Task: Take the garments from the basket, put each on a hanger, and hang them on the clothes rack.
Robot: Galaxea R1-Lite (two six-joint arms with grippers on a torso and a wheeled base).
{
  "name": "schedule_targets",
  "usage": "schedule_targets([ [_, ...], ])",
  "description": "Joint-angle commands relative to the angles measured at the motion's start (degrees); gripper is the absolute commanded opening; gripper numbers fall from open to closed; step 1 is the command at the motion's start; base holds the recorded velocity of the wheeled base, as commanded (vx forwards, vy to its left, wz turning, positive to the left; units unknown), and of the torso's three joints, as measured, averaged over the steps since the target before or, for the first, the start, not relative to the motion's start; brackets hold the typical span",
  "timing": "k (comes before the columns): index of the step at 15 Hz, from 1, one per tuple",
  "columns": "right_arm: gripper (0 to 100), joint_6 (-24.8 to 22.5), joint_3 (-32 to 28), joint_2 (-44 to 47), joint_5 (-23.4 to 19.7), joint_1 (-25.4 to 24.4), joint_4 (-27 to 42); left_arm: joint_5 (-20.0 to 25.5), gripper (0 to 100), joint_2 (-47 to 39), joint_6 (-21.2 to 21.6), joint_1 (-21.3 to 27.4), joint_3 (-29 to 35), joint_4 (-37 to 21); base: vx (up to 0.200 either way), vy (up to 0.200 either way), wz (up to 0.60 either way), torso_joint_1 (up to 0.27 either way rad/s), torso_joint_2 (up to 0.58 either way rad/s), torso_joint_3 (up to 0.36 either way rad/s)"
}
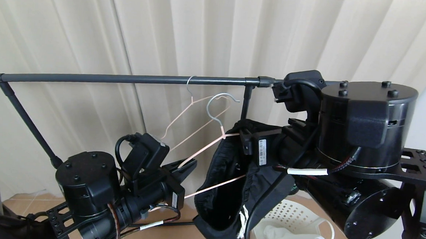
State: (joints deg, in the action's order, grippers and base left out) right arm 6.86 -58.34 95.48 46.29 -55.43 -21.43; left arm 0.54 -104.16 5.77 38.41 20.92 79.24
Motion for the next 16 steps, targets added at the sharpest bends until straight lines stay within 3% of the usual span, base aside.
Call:
schedule_targets([
  [1,100,0.0,0.1,0.0,0.0,0.0,0.1,0.0,0,-1.2,-0.2,-0.7,-0.3,1.3,0.0,0.0,0.0,0.0,0.0,0.0],
  [7,100,0.1,1.5,-1.6,-1.6,-0.6,0.0,0.3,0,-1.8,-1.7,-0.9,-0.8,5.0,0.0,0.0,0.0,0.0,0.0,0.0],
  [13,100,0.1,2.0,-3.1,-3.0,-1.0,0.0,0.1,0,-2.3,-1.6,-1.0,-0.4,5.1,0.0,0.0,0.0,0.0,0.0,0.0],
  [16,100,0.2,3.4,-4.7,-5.7,-1.7,-0.3,0.2,0,-2.4,-1.7,-1.0,-0.5,6.6,0.0,0.0,0.0,0.0,0.0,0.0],
])
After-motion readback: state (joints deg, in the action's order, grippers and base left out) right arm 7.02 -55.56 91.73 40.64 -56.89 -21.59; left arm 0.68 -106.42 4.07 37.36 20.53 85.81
